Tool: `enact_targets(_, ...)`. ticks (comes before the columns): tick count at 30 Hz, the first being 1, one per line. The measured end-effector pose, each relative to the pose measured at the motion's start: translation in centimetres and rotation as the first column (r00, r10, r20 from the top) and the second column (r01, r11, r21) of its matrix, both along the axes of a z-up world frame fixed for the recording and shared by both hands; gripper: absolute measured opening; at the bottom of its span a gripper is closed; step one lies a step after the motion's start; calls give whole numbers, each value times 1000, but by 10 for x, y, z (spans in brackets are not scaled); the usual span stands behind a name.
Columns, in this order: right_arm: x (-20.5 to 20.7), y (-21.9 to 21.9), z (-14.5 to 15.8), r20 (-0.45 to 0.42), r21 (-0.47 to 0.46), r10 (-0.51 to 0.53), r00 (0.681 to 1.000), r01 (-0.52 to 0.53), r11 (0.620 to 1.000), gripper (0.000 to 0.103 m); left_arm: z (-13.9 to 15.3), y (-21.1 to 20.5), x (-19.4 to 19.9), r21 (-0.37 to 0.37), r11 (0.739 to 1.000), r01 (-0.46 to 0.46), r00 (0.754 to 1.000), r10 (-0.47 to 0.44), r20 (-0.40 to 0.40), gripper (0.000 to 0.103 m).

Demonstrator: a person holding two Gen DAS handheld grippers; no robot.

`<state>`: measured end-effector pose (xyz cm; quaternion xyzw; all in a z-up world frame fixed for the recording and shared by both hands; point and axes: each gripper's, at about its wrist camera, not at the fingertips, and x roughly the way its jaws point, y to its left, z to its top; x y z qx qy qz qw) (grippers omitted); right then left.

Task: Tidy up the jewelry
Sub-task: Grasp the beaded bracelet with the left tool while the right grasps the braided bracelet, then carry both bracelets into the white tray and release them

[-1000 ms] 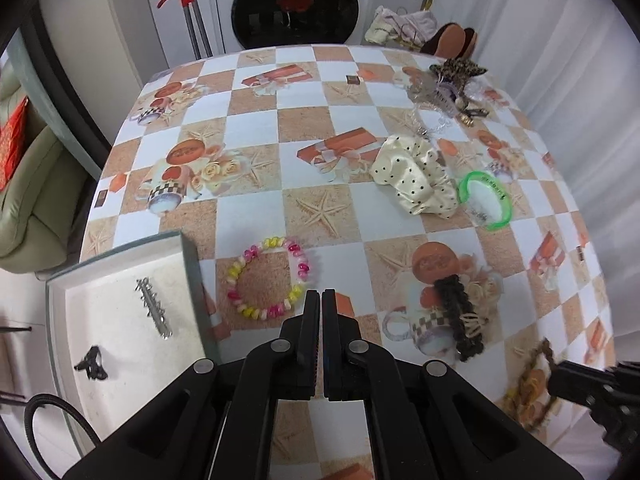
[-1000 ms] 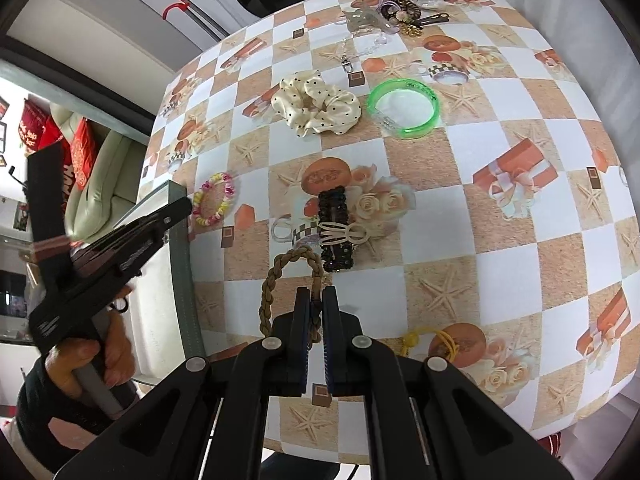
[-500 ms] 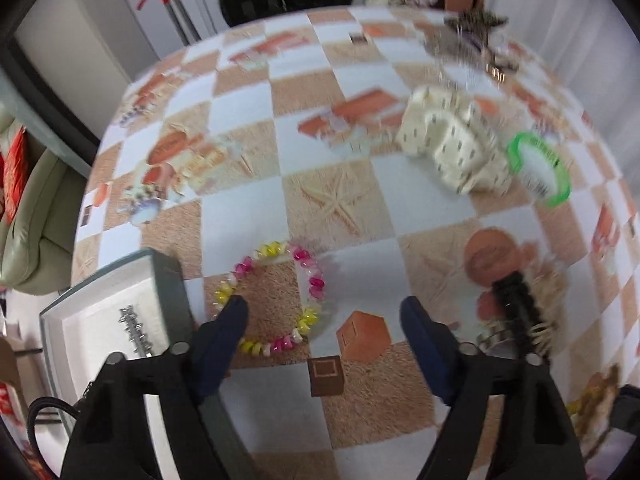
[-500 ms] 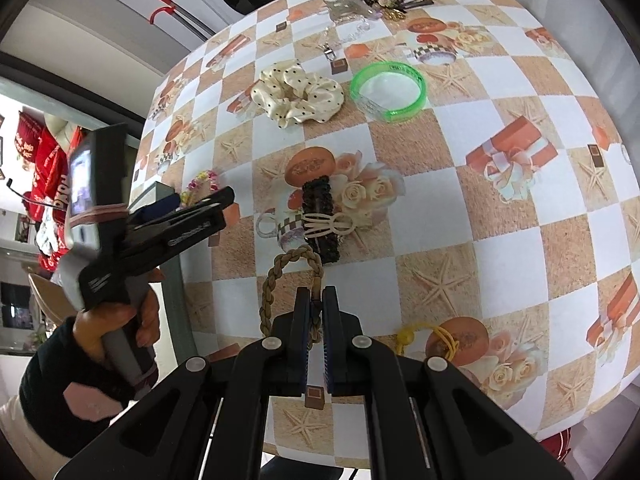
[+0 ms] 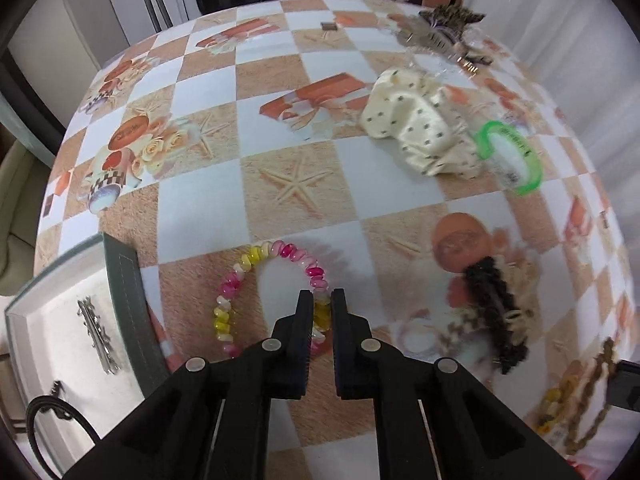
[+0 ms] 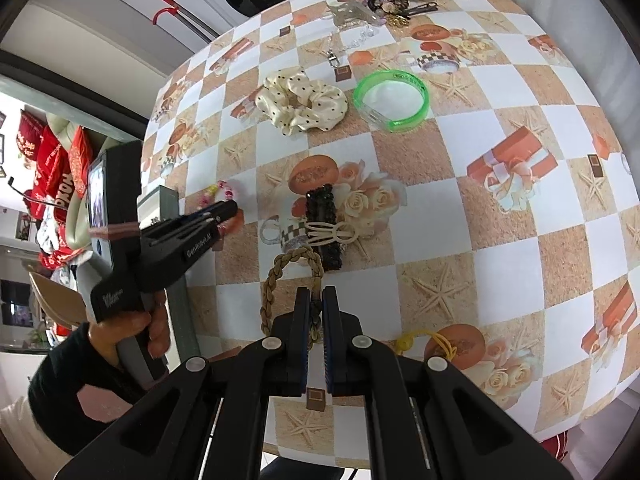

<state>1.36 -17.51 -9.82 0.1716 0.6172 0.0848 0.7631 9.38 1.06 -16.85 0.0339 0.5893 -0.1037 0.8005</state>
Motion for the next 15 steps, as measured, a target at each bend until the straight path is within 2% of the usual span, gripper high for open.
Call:
enact_targets(8,5,15,21,26,20,29,999,-30,999,6,49,21,-26,-125,989,-80,995,87,45,13)
enact_targets(15,12,48,43,63,44,100,993,-103,994,6,81,55,-50,-151,976,-155,982,169,80,13)
